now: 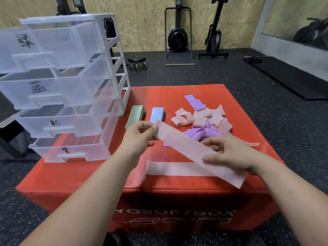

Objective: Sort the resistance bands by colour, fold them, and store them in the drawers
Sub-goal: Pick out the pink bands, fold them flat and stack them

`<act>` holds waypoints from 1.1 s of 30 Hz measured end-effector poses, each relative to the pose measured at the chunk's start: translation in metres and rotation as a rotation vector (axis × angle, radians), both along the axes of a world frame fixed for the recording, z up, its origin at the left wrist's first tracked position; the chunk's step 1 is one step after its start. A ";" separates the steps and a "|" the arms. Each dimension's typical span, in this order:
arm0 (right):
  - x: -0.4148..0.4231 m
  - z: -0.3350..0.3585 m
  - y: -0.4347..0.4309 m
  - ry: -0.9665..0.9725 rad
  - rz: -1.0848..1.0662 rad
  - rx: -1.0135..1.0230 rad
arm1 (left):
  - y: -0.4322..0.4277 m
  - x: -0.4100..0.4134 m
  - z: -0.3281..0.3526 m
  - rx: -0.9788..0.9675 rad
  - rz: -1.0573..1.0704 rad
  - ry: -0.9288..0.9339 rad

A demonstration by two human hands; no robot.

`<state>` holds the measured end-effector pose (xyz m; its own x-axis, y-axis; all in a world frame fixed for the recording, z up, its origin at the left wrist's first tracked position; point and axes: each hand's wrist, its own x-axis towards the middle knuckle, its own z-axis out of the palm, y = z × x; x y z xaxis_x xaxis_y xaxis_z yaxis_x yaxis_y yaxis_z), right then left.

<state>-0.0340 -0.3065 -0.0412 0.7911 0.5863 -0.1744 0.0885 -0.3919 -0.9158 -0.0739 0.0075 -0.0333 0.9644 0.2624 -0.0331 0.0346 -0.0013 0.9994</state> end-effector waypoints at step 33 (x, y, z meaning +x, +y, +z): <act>-0.018 -0.053 -0.051 -0.388 -0.557 -0.270 | 0.012 -0.040 -0.050 0.932 -0.026 0.196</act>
<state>-0.0515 -0.3571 -0.0943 0.9937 0.0550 0.0975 0.1088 -0.6810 -0.7242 -0.1144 0.0194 -0.0829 0.9698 0.2434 0.0174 0.1900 -0.7978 0.5721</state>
